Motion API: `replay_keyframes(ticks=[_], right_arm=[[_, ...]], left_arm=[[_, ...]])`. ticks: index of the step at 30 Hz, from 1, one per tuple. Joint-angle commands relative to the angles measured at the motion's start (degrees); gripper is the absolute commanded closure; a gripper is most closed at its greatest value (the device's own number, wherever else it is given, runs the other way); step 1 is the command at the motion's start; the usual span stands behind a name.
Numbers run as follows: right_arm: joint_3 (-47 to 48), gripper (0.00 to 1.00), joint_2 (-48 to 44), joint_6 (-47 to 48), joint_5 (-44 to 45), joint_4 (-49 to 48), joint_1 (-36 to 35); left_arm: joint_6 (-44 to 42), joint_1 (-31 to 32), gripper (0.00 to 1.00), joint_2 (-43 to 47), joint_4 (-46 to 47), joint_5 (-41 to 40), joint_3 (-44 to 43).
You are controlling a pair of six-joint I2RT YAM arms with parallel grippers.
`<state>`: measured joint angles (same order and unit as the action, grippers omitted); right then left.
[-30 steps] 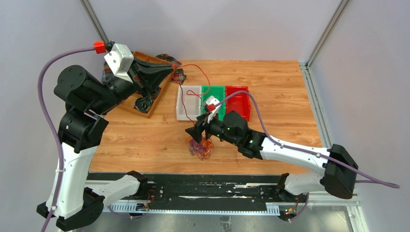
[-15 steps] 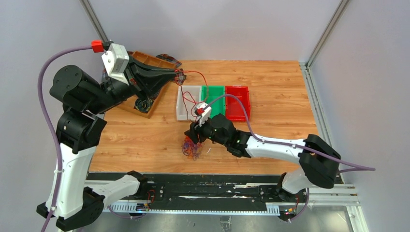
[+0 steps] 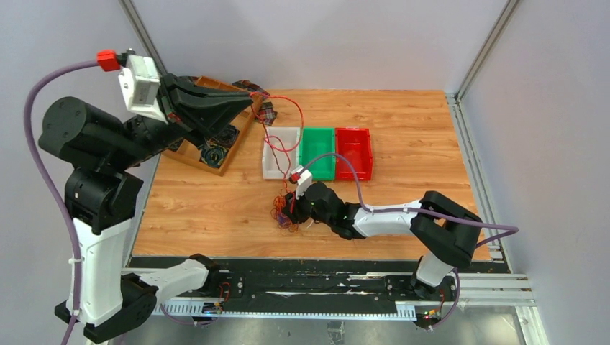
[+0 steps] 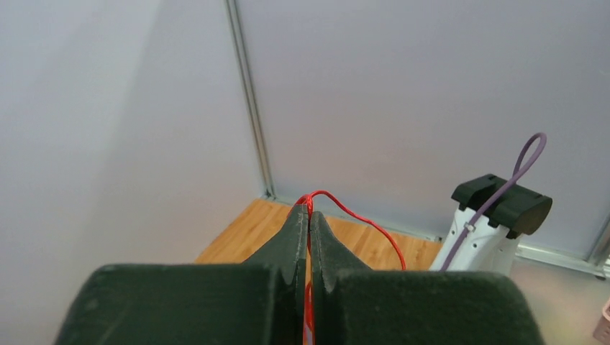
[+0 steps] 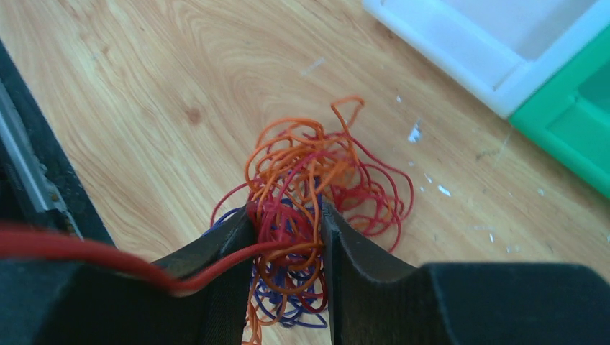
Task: Untangle the cables
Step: Untie the cable.
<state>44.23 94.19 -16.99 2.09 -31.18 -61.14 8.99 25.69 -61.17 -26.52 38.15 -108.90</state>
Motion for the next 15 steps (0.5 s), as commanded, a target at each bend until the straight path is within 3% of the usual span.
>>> replay_keyframes(ticks=[1,8,15], right_arm=[[-4.4,0.62,1.0,-1.6,4.4,-1.7,-0.4],[-9.8,0.60,-0.6,-3.6,6.7,-2.7,-0.4],[-15.8,0.60,-3.5,-5.6,8.4,-3.5,-0.4]], left_arm=[[-0.8,0.3,1.00,-1.0,4.3,-2.3,-7.4],[-7.4,0.3,1.00,-4.2,11.1,-10.8,-17.3],[-16.8,0.3,1.00,-3.9,25.7,-21.2,-15.9]])
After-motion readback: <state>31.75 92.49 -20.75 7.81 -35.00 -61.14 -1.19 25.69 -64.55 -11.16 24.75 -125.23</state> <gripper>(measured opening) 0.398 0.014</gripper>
